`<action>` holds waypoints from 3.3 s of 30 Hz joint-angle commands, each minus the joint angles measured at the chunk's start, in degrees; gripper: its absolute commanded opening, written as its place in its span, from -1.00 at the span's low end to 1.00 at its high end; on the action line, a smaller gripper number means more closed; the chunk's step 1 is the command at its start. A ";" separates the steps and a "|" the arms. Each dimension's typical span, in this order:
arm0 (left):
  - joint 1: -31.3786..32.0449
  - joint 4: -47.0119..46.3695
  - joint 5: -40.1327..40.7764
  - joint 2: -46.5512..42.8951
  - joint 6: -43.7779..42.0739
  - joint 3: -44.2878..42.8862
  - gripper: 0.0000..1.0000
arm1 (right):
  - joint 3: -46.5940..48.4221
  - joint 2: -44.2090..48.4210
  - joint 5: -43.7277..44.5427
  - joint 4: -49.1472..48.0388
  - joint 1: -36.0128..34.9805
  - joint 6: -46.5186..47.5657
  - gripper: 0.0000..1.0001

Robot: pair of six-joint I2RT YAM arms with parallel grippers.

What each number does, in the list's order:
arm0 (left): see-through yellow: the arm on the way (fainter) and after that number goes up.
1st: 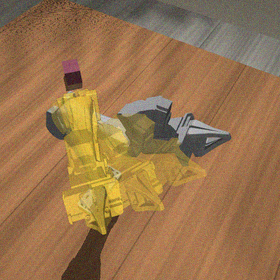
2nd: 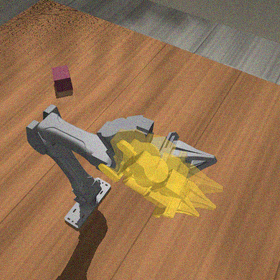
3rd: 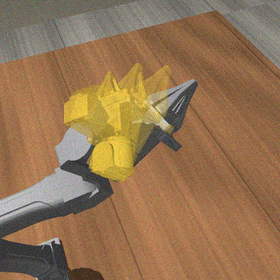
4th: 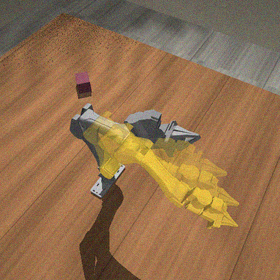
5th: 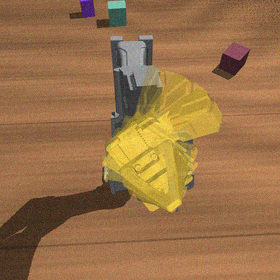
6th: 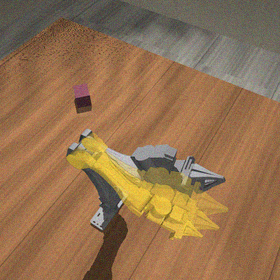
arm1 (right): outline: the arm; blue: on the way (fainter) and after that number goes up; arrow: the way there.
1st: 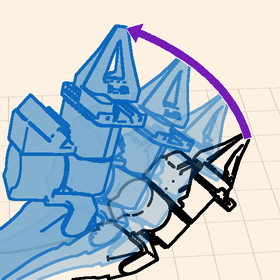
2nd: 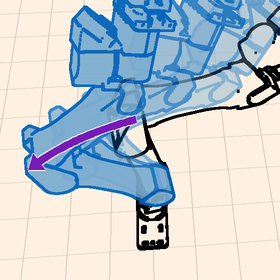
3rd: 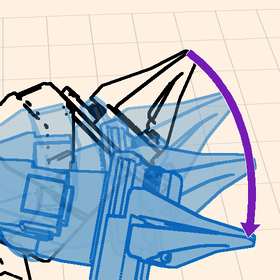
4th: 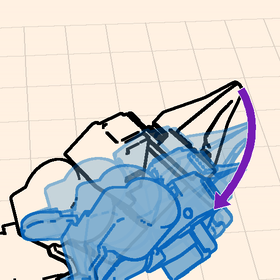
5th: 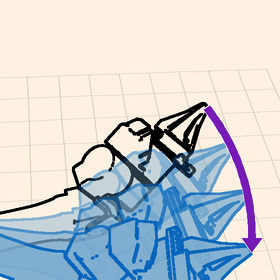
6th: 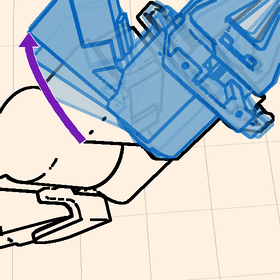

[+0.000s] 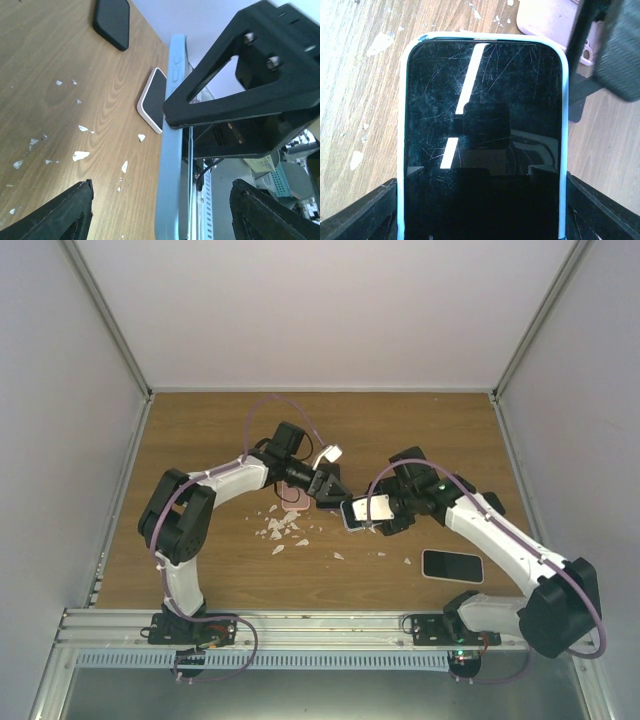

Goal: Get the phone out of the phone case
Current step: Pick up the phone at the center of the board.

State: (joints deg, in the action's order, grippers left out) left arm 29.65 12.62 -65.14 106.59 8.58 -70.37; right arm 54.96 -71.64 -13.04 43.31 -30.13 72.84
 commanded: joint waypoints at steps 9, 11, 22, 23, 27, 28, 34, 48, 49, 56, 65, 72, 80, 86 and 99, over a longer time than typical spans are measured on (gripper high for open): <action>4.42 2.06 0.52 1.34 -4.43 -2.11 0.26 | -0.58 3.70 3.70 -1.29 -2.93 3.32 0.10; 4.62 1.86 0.29 1.43 -4.43 -2.05 0.12 | -0.44 3.78 3.90 -1.40 -2.94 3.50 0.10; 5.55 0.48 -0.57 0.91 -3.69 -1.48 -0.49 | 0.30 3.99 4.18 -1.85 -2.96 3.63 0.09; 5.59 0.43 -0.66 0.90 -3.64 -1.44 -0.54 | 0.35 4.11 4.22 -2.03 -2.97 3.63 0.10; 5.60 -0.20 -1.00 0.69 -3.08 -1.37 -0.70 | 0.57 4.31 4.41 -3.14 -2.94 3.04 0.11; 5.60 -0.68 -1.19 0.53 -2.67 -1.23 -0.75 | 0.46 4.31 4.73 -3.53 -2.93 3.03 0.11; 5.34 -2.43 -1.07 -0.90 -0.78 -0.82 -1.00 | -0.51 4.20 6.67 -6.16 -2.94 2.08 0.22; -6.41 -14.41 -1.28 -9.58 9.57 1.99 -1.00 | 10.94 -0.80 1.92 -5.59 -2.77 -9.29 0.99; -7.44 -15.68 -1.32 -10.04 10.60 1.99 -1.00 | 12.14 -1.36 1.57 -5.65 -2.62 -10.04 0.99; -14.64 -27.91 -1.07 -13.55 21.53 3.83 -1.00 | 23.61 -5.87 -5.45 -7.78 1.87 -25.49 0.99; -20.85 -42.86 0.79 -18.66 35.29 4.97 -1.00 | 42.94 -17.09 -22.20 -11.30 10.36 -51.69 0.99; -22.91 -49.87 3.38 -22.88 39.97 4.48 -1.00 | 47.70 -20.97 -38.89 -21.68 14.81 -74.83 0.99; -23.24 -61.91 6.85 -23.79 50.68 5.73 -1.00 | 43.42 -22.91 -47.48 -41.90 15.03 -103.70 0.95; -23.07 -63.45 7.28 -24.94 52.10 6.95 -1.00 | 38.59 -24.76 -48.90 -51.07 14.26 -112.62 0.90; -22.02 -60.90 8.54 -26.59 50.06 10.17 -1.00 | 36.95 -28.06 -47.39 -62.43 8.27 -121.50 0.77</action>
State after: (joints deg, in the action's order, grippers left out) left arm 7.09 -43.88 -58.54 82.65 59.94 -60.40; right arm 90.41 -97.58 -60.40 -13.93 -19.20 -45.25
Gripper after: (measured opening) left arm 0.097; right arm 0.899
